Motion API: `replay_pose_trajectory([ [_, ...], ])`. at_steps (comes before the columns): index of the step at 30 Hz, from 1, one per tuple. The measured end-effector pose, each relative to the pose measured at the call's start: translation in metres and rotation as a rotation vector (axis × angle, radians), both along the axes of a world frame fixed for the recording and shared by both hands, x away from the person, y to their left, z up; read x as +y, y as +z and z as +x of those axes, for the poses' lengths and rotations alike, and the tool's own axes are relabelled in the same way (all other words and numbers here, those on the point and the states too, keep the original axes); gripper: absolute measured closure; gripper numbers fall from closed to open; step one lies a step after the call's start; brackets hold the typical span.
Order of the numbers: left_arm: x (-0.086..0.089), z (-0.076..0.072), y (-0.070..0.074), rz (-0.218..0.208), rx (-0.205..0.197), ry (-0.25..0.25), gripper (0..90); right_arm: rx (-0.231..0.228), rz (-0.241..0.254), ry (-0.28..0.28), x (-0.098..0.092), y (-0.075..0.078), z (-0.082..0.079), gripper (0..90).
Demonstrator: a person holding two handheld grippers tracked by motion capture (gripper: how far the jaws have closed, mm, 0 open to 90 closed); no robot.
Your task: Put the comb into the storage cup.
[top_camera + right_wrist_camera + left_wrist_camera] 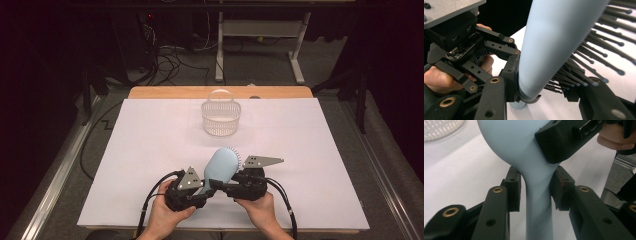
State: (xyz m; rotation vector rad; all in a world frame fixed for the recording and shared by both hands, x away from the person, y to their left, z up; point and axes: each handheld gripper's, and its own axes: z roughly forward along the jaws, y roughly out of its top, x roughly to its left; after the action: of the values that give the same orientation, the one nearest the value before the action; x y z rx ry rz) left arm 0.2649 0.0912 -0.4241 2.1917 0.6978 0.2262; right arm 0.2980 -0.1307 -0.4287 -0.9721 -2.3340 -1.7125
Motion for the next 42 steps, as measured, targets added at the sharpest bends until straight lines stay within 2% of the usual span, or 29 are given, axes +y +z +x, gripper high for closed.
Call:
replay_pose_trajectory([
  [6,0.0,-0.001,0.0,-0.009,-0.005,0.013,56.4,0.007,-0.004,0.011,0.001,0.0,0.0,56.9],
  [11,0.002,0.001,0.0,-0.041,-0.004,0.03,42.0,0.006,0.001,0.005,-0.001,0.001,0.001,56.8],
  [15,0.004,0.002,-0.001,-0.05,-0.008,0.046,34.9,-0.005,0.009,-0.008,-0.004,0.003,0.001,56.7],
  [21,0.004,0.002,-0.002,-0.03,-0.025,0.057,29.5,-0.012,0.011,-0.024,-0.008,0.005,0.002,56.6],
  [31,0.009,0.004,-0.003,-0.034,-0.019,0.078,19.4,-0.019,0.013,-0.04,-0.015,0.009,0.004,56.3],
  [42,0.015,0.005,-0.003,-0.035,-0.021,0.1,16.4,-0.016,0.02,-0.054,-0.022,0.012,0.006,56.3],
])
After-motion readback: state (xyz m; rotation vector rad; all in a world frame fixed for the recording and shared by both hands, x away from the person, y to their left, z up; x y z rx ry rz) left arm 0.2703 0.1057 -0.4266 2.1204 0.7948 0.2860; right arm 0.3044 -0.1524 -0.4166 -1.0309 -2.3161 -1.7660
